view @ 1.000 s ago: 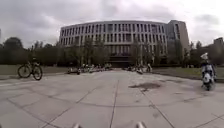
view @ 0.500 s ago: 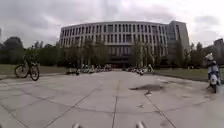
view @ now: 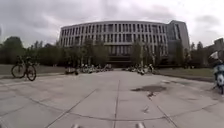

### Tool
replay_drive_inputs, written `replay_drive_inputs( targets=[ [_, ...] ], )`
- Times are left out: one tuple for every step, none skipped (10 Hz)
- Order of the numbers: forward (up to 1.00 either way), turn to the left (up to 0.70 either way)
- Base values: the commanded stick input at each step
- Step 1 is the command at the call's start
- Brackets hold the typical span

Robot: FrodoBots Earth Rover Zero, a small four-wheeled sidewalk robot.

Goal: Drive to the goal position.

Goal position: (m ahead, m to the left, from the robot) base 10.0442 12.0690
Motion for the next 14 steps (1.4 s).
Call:
replay_drive_inputs(
  targets=[
    [0.45,0.00],
    [0.45,0.00],
    [0.45,0.00],
    [0.45,0.00],
    [0.45,0.00],
    [0.45,0.00],
    [0.45,0.00],
    [0.45,0.00],
    [0.45,0.00],
    [0.45,0.00],
    [0.45,0.00],
    [0.45,0.00],
    [0.45,0.00],
    [0.45,0.00]
  ],
)
